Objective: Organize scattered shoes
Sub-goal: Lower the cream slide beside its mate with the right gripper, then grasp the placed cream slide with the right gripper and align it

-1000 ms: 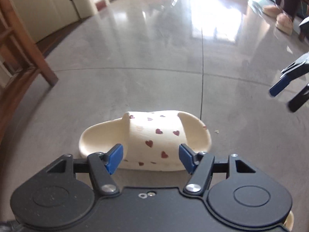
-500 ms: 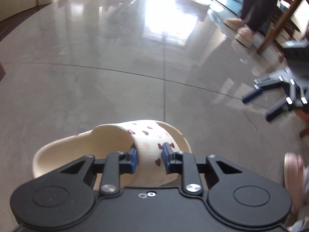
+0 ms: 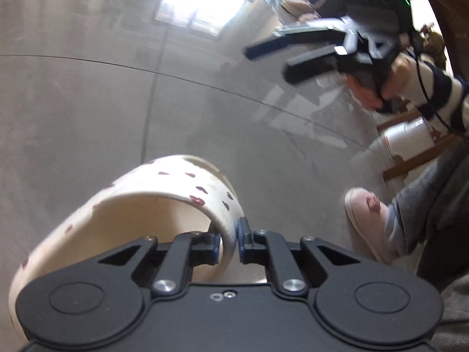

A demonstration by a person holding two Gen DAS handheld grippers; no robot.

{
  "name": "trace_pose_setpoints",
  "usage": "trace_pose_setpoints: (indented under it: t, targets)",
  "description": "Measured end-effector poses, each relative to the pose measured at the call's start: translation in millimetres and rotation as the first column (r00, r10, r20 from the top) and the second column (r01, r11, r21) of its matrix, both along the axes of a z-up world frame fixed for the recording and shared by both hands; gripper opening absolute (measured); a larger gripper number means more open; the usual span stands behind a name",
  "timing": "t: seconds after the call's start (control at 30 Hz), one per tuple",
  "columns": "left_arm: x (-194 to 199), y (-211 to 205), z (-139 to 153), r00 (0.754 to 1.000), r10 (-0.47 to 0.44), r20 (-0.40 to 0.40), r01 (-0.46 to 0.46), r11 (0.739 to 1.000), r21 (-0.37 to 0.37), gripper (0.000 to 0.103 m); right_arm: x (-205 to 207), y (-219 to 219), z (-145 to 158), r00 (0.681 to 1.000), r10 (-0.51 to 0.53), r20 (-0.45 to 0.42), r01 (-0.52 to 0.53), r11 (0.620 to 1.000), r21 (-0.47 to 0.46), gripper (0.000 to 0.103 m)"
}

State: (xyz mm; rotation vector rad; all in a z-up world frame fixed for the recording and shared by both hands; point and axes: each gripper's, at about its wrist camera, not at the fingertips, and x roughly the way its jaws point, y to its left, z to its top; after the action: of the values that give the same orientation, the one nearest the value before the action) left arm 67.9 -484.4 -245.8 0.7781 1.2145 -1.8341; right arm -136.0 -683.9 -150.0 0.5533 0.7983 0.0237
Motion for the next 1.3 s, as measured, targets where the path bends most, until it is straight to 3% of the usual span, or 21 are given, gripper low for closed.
trace_pose_setpoints:
  t: [0.07,0.2,0.27,0.3,0.37,0.4,0.47,0.5,0.53,0.57,0.63,0.7,0.83,0.87,0.97,1.0,1.1,1.13,1.17,1.23,1.3]
  targets:
    - [-17,-1,-4,0.998,-0.057,0.024,0.057,0.998,0.02,0.01,-6,-3,-2,1.0,-0.003,0.023,0.003,1.0,0.03,0.092]
    - [-35,-21,-17,0.974,-0.05,0.221,0.042,0.998,0.043,0.046,-17,0,-13,0.999,0.022,0.03,-0.023,0.998,0.05,0.092]
    - [-36,-27,-23,0.945,-0.025,0.326,-0.016,0.992,0.123,0.053,-16,12,-14,0.994,0.111,0.016,-0.111,0.994,0.001,0.092]
    - [-36,-24,-20,0.937,-0.019,0.349,-0.022,0.993,0.115,0.056,-12,18,-12,0.985,0.174,0.016,-0.173,0.984,-0.034,0.092]
    - [-38,-9,-8,0.886,-0.01,0.463,-0.022,0.998,0.064,0.059,-2,28,-6,0.956,0.294,0.019,-0.29,0.951,-0.107,0.092]
    - [-38,-6,-4,0.87,-0.006,0.494,-0.022,0.998,0.051,0.059,5,35,1,0.924,0.382,0.021,-0.374,0.914,-0.157,0.092]
    - [-35,4,6,0.851,0.046,0.523,-0.077,0.996,0.037,0.059,20,46,14,0.834,0.551,0.029,-0.533,0.818,-0.216,0.092]
    - [-36,8,13,0.843,0.085,0.532,-0.111,0.994,0.017,0.059,32,53,20,0.762,0.647,0.032,-0.621,0.744,-0.246,0.092]
    - [-37,17,25,0.825,0.166,0.541,-0.18,0.983,-0.027,0.06,47,62,25,0.667,0.745,0.019,-0.71,0.644,-0.285,0.093]
    - [-38,30,35,0.792,0.278,0.544,-0.284,0.956,-0.074,0.061,58,69,26,0.602,0.799,-0.001,-0.761,0.572,-0.306,0.093]
    - [-47,50,47,0.734,0.423,0.531,-0.422,0.897,-0.131,0.063,94,90,20,0.416,0.903,-0.107,-0.874,0.364,-0.322,0.093]
    - [-58,58,56,0.686,0.509,0.519,-0.504,0.848,-0.166,0.064,125,107,9,0.247,0.947,-0.203,-0.943,0.187,-0.274,0.093]
    - [-79,77,56,0.608,0.648,0.46,-0.651,0.738,-0.179,0.064,167,140,-11,0.0,0.958,-0.286,-0.978,-0.059,-0.198,0.093]
    - [-81,82,55,0.587,0.678,0.442,-0.684,0.708,-0.177,0.064,172,145,-16,-0.047,0.955,-0.294,-0.98,-0.101,-0.17,0.093]
    - [-78,95,55,0.562,0.734,0.382,-0.75,0.647,-0.139,0.064,182,172,-36,-0.25,0.911,-0.328,-0.948,-0.299,-0.107,0.093]
    - [-77,100,55,0.558,0.747,0.361,-0.766,0.631,-0.122,0.064,183,180,-42,-0.3,0.894,-0.334,-0.932,-0.349,-0.095,0.093]
    - [-73,112,59,0.515,0.789,0.335,-0.809,0.576,-0.113,0.064,192,199,-63,-0.403,0.857,-0.32,-0.902,-0.431,-0.017,0.083]
    - [-71,119,62,0.495,0.809,0.316,-0.828,0.55,-0.111,0.064,194,205,-73,-0.456,0.833,-0.313,-0.883,-0.467,0.042,0.057]
    - [-70,128,63,0.474,0.83,0.293,-0.846,0.522,-0.109,0.064,193,209,-78,-0.493,0.811,-0.315,-0.864,-0.498,0.073,0.044]
    - [-69,134,65,0.457,0.846,0.273,-0.86,0.499,-0.108,0.064,194,210,-84,-0.532,0.793,-0.297,-0.844,-0.522,0.12,0.042]
    - [-69,139,65,0.449,0.854,0.264,-0.867,0.488,-0.104,0.064,196,209,-86,-0.534,0.792,-0.295,-0.845,-0.51,0.161,0.038]
